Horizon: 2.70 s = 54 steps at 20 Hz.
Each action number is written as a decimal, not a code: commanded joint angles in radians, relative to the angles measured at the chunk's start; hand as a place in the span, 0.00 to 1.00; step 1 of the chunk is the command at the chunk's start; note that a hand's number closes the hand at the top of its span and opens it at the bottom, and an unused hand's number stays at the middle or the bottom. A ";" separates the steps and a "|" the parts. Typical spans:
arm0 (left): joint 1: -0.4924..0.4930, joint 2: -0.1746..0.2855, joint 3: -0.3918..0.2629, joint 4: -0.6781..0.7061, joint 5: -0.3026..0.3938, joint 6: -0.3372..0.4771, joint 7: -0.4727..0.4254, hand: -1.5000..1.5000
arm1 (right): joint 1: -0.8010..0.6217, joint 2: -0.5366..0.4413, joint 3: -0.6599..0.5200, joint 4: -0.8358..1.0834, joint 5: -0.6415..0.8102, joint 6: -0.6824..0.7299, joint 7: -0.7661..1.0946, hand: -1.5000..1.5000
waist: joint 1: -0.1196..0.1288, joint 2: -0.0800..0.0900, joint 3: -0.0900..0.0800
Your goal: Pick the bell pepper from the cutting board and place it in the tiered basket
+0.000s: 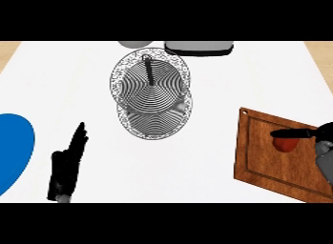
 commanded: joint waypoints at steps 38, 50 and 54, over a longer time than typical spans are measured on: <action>0.065 -0.018 0.035 -0.032 -0.033 -0.040 -0.001 0.50 | 0.070 0.212 0.419 -0.662 0.365 0.233 -0.298 1.00 | -0.026 -0.006 0.005; 0.065 -0.053 0.044 -0.030 -0.047 -0.019 -0.016 0.50 | -0.037 0.133 0.198 -1.319 0.465 0.444 -0.053 1.00 | -0.026 -0.004 0.004; 0.034 -0.053 0.059 0.011 -0.047 -0.043 -0.018 0.50 | -0.211 0.230 0.168 -1.340 0.434 0.600 0.100 1.00 | -0.012 -0.001 0.002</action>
